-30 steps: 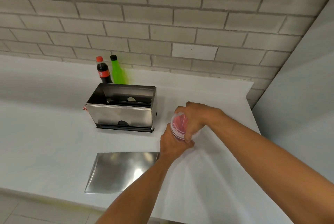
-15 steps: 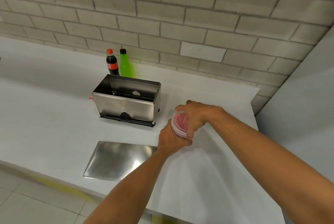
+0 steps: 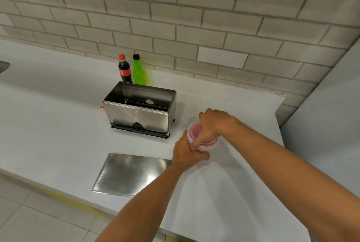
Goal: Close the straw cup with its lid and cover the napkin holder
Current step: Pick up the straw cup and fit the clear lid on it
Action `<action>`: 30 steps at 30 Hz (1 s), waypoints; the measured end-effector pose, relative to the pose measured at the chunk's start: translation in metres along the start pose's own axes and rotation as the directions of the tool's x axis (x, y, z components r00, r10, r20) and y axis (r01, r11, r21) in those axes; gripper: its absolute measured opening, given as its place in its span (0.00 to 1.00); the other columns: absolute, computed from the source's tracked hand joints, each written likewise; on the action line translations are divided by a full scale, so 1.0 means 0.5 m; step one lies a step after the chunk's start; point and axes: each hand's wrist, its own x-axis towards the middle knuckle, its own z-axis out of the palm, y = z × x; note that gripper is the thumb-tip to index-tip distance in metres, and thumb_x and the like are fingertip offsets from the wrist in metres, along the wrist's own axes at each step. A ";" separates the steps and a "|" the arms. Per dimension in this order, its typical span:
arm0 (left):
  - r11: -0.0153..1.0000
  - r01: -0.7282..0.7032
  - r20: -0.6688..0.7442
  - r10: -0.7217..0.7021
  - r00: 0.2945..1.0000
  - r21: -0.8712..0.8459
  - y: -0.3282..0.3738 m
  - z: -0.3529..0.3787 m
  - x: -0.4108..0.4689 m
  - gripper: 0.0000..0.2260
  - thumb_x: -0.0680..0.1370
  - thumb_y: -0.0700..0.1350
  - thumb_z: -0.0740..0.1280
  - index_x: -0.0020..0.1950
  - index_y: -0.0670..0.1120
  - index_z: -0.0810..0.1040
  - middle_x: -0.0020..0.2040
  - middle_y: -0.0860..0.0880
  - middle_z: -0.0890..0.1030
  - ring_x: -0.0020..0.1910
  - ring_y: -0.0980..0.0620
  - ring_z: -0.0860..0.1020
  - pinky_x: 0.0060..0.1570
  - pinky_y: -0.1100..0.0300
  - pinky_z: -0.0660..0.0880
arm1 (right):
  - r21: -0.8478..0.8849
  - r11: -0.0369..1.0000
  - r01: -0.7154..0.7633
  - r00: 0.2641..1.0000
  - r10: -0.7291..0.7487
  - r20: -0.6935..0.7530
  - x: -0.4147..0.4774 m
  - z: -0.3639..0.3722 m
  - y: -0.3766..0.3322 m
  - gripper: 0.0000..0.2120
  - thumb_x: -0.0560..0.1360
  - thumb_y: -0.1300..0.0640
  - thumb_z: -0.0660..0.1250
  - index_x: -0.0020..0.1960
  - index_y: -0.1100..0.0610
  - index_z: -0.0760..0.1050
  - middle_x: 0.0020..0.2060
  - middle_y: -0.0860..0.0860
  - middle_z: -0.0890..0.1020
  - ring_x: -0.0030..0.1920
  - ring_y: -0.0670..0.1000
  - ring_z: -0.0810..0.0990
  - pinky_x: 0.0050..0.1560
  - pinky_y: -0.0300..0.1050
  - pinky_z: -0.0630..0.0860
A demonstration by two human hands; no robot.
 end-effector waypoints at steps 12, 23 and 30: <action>1.000 -0.010 0.009 0.010 1.000 0.021 0.007 -0.002 0.000 0.47 0.55 0.55 0.85 0.71 0.55 0.71 0.59 0.56 0.81 0.58 0.51 0.82 0.58 0.53 0.82 | 0.008 0.992 0.123 0.989 -0.124 0.082 0.014 -0.005 0.014 0.57 0.50 0.37 0.84 0.75 0.41 0.65 0.60 0.48 0.72 0.59 0.55 0.78 0.54 0.53 0.83; 0.998 -0.009 0.001 0.009 1.000 0.056 -0.002 0.004 0.003 0.44 0.56 0.54 0.85 0.69 0.56 0.70 0.57 0.58 0.80 0.54 0.53 0.81 0.55 0.57 0.81 | 0.020 0.999 0.031 0.989 -0.033 0.145 0.007 -0.014 0.000 0.62 0.51 0.32 0.83 0.79 0.46 0.60 0.67 0.51 0.72 0.64 0.57 0.77 0.58 0.53 0.81; 0.998 0.000 0.001 0.000 1.000 0.063 -0.002 0.004 0.004 0.44 0.55 0.55 0.85 0.68 0.56 0.70 0.57 0.58 0.80 0.53 0.54 0.81 0.55 0.56 0.83 | 0.045 0.993 0.105 0.993 -0.108 0.054 -0.006 -0.009 0.015 0.54 0.52 0.33 0.83 0.73 0.45 0.67 0.60 0.47 0.74 0.58 0.54 0.78 0.53 0.51 0.83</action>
